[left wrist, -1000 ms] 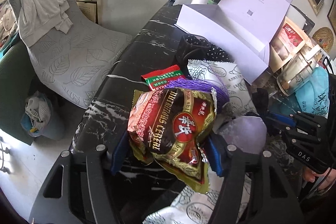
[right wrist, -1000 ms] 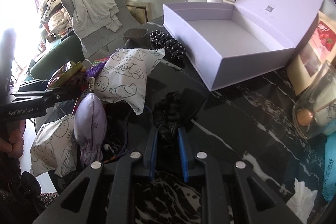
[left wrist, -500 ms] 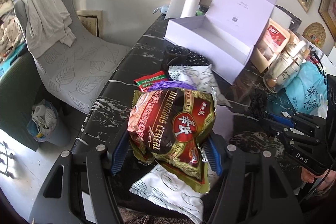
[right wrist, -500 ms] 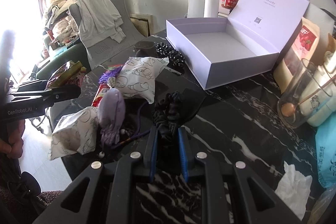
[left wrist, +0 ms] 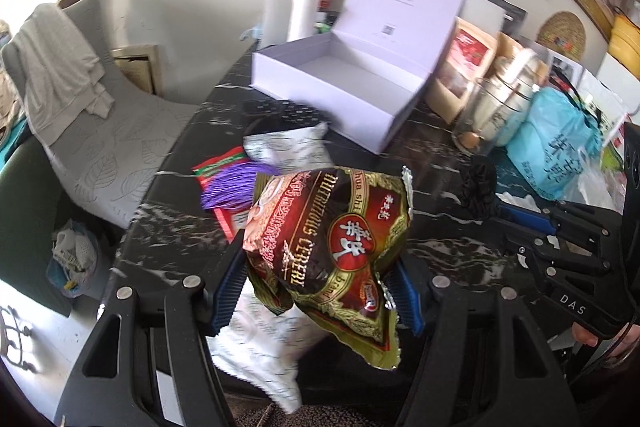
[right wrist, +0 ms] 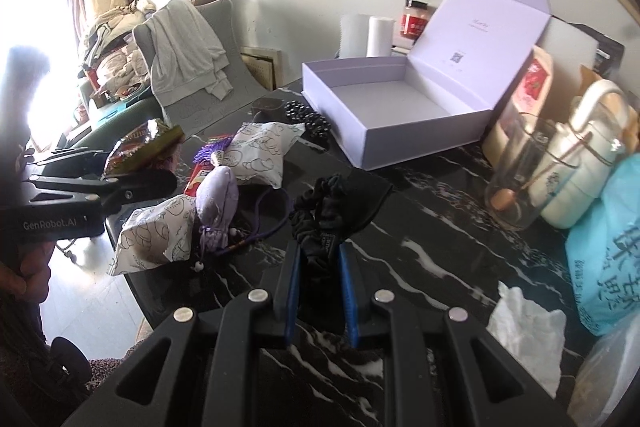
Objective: Organize objects
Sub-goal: 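Carry the cereal packet and scrunchie with both tools over the white box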
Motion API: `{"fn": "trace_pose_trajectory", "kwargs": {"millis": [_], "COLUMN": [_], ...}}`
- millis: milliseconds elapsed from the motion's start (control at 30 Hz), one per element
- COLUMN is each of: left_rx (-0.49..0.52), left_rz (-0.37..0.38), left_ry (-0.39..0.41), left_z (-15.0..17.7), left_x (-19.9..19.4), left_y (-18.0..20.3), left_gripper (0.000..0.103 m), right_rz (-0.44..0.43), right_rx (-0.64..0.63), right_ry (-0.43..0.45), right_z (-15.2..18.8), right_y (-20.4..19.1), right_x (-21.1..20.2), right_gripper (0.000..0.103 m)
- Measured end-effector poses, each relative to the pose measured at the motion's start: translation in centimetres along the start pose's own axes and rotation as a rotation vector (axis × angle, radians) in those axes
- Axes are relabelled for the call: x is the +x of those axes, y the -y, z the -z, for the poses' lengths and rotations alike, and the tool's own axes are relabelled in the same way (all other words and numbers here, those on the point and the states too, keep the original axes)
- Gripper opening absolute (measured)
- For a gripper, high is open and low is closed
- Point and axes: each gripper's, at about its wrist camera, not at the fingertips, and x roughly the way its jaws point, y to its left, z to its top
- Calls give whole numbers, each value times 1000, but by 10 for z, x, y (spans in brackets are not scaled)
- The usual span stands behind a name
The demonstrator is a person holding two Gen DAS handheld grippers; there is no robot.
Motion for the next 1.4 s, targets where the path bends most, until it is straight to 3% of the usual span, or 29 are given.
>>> {"fn": "trace_pose_trajectory", "kwargs": {"millis": [633, 1400], "left_rx": [117, 191], "left_rz": [100, 82], "left_ry": [-58, -47], "left_z": [-35, -160], "left_x": [33, 70], "left_y": [67, 52], "left_gripper": [63, 63], "right_rz": [91, 117], "right_rx": [24, -25], "right_ry": [42, 139], "right_z": [-5, -109], "right_y": [27, 50], "right_x": [-22, -5], "right_gripper": [18, 18]}}
